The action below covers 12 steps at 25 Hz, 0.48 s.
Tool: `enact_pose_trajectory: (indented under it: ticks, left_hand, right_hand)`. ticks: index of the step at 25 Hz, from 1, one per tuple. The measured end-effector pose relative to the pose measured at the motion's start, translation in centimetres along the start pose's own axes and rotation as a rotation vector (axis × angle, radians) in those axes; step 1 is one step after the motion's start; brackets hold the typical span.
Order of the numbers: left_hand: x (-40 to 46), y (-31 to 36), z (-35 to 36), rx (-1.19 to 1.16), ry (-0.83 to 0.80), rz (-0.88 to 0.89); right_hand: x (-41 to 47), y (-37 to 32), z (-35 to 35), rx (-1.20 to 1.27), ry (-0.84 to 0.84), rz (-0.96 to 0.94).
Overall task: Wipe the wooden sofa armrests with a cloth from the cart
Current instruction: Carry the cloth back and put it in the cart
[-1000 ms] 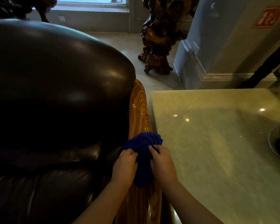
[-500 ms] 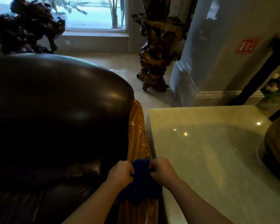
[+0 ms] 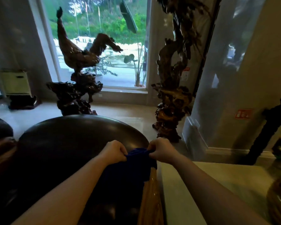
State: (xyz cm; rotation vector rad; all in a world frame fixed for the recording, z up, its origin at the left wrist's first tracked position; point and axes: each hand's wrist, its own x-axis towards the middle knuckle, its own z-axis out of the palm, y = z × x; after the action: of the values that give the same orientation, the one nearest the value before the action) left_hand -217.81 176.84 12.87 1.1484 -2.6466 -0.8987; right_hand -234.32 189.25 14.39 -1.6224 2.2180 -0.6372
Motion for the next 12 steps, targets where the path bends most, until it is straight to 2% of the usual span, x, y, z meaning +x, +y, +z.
enact_pose_trajectory:
  ticks: [6,12]
  left_hand:
    - [-8.8,0.3,-15.4,0.035,0.206,-0.022]
    - [-22.1,-6.2,-26.1,0.039,0.419,-0.144]
  right_hand:
    - [1.3,-15.2,-6.4,-0.03,0.065,-0.262]
    - [-0.2,-31.7,-3.6,0.009,0.016,-0.517]
